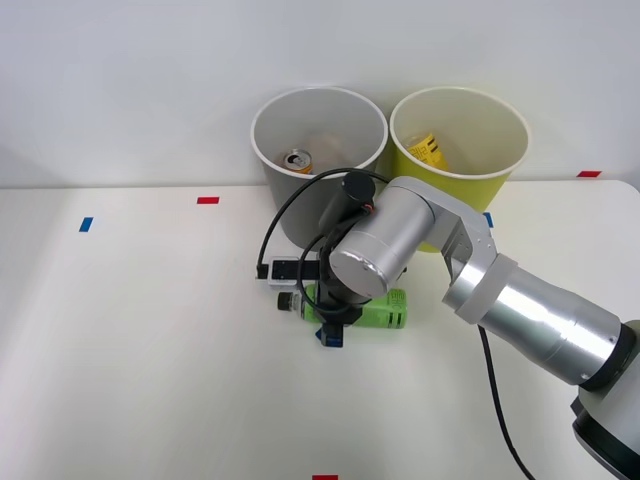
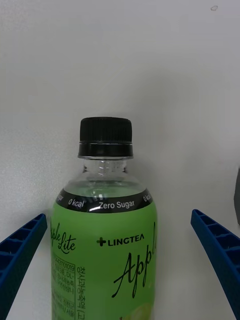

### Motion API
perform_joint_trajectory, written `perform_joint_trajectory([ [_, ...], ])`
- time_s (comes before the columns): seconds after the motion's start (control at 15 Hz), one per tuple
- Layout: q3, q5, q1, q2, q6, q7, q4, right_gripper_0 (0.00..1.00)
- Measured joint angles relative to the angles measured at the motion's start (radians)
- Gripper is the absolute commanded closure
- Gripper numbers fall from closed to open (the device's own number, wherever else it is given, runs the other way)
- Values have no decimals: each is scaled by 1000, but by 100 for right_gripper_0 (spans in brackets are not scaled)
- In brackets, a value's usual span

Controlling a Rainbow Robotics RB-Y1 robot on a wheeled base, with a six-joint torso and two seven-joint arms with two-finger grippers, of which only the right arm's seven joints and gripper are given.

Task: Put cans in the gray bin, plastic bottles in the light green bin

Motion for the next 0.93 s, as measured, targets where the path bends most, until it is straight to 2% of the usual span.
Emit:
perform_joint_trajectory([
  [0.13,-3,-12,-1,3,-27,2,34,0],
  [0.2,-4,-16,-1,5,-30,1,37,8],
  [0.27,-4,-20,-1,6,-30,0,37,53],
  [0.33,-5,-25,-1,6,-30,0,38,77],
  [0.4,-5,-30,-1,5,-30,0,38,90],
  [0.47,-6,-33,-1,5,-30,-1,38,95],
  [0.6,-11,-40,-1,2,-30,0,38,99],
  [0.93,-59,-62,0,-7,36,-4,-9,100],
])
